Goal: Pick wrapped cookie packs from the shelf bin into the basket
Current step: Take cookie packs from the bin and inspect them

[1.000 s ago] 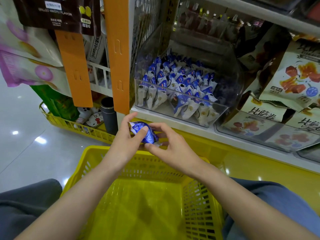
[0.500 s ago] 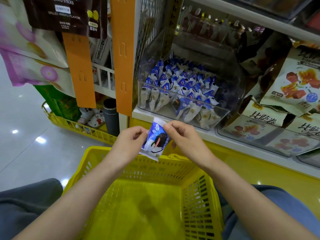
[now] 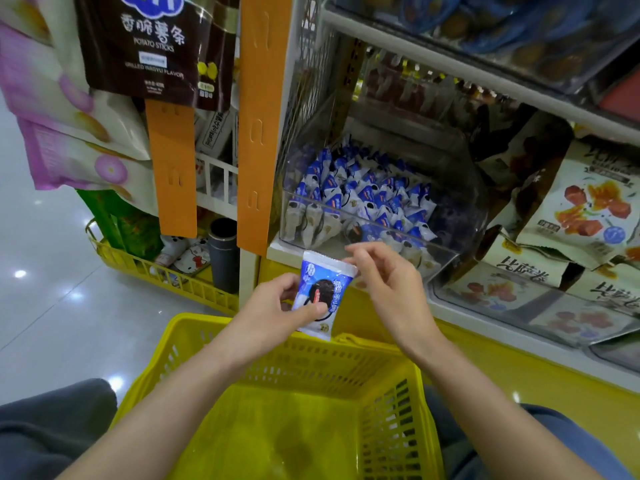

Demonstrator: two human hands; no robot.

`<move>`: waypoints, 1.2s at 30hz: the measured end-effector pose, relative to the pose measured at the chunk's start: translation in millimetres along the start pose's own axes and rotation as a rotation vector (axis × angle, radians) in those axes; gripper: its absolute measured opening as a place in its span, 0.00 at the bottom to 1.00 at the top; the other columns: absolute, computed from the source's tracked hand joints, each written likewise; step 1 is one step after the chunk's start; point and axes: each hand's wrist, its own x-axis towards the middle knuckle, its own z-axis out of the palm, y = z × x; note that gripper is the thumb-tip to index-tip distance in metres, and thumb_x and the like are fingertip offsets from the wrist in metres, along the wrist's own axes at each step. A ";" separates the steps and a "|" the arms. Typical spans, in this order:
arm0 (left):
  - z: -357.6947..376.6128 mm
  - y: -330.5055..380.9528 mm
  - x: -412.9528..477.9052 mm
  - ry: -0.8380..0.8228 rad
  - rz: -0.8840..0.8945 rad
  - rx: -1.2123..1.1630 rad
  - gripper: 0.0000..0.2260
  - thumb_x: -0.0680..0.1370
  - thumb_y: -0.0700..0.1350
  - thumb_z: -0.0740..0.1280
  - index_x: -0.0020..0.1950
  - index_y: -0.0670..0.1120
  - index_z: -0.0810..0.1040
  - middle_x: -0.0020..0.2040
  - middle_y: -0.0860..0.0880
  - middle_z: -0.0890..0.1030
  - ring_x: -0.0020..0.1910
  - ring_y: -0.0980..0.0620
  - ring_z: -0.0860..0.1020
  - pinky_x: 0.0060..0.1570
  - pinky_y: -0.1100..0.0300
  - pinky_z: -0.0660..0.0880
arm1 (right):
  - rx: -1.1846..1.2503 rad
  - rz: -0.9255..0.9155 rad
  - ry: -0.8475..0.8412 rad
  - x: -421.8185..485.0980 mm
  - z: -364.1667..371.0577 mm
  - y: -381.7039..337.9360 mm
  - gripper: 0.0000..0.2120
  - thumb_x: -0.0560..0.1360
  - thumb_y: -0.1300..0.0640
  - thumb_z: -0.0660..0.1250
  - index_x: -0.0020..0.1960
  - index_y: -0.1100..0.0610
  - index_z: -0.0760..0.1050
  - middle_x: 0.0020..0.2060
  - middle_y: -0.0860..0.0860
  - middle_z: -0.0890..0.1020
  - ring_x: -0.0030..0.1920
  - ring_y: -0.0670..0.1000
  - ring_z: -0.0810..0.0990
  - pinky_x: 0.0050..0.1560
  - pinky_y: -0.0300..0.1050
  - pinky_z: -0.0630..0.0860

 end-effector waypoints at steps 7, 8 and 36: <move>-9.0 5.5 9.6 0.145 -0.033 -0.117 0.11 0.75 0.46 0.68 0.57 0.47 0.76 0.53 0.50 0.81 0.53 0.55 0.78 0.50 0.62 0.73 | -0.391 -0.085 0.041 84.1 -36.0 -24.4 0.07 0.77 0.51 0.63 0.52 0.51 0.76 0.39 0.41 0.78 0.39 0.39 0.76 0.35 0.28 0.73; -9.6 6.7 10.0 0.153 -0.033 -0.129 0.12 0.75 0.46 0.68 0.57 0.47 0.76 0.54 0.50 0.81 0.54 0.55 0.78 0.50 0.62 0.73 | -0.467 -0.009 -0.035 95.9 -37.2 -23.2 0.09 0.76 0.49 0.64 0.52 0.52 0.77 0.40 0.42 0.78 0.38 0.40 0.75 0.34 0.31 0.72; -18.4 15.1 7.5 0.104 -0.231 -0.599 0.15 0.79 0.48 0.61 0.63 0.42 0.71 0.50 0.43 0.81 0.43 0.47 0.81 0.36 0.56 0.80 | 0.036 0.035 -0.046 71.4 -41.6 -77.9 0.05 0.73 0.62 0.69 0.44 0.54 0.76 0.38 0.52 0.81 0.33 0.42 0.81 0.33 0.33 0.77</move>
